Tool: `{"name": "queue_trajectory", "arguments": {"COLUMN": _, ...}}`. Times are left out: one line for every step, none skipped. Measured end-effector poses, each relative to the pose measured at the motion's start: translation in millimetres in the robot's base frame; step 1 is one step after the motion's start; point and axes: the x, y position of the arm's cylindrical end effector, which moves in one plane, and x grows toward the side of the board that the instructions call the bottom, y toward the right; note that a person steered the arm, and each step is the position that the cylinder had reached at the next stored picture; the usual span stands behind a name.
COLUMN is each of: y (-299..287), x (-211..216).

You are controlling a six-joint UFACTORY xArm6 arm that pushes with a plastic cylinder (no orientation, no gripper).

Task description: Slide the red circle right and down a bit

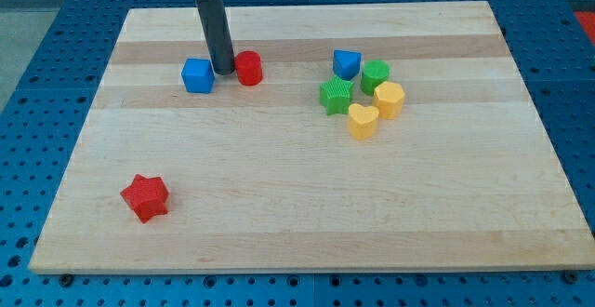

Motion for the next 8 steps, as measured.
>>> {"name": "queue_trajectory", "arguments": {"y": 0.8, "x": -4.4}}
{"name": "queue_trajectory", "arguments": {"y": 6.1, "x": 1.7}}
{"name": "queue_trajectory", "arguments": {"y": 19.5, "x": 13.7}}
{"name": "queue_trajectory", "arguments": {"y": 32.5, "x": 16.4}}
{"name": "queue_trajectory", "arguments": {"y": 43.4, "x": 23.7}}
{"name": "queue_trajectory", "arguments": {"y": 45.6, "x": 28.0}}
{"name": "queue_trajectory", "arguments": {"y": 43.8, "x": 47.3}}
{"name": "queue_trajectory", "arguments": {"y": 43.8, "x": 68.6}}
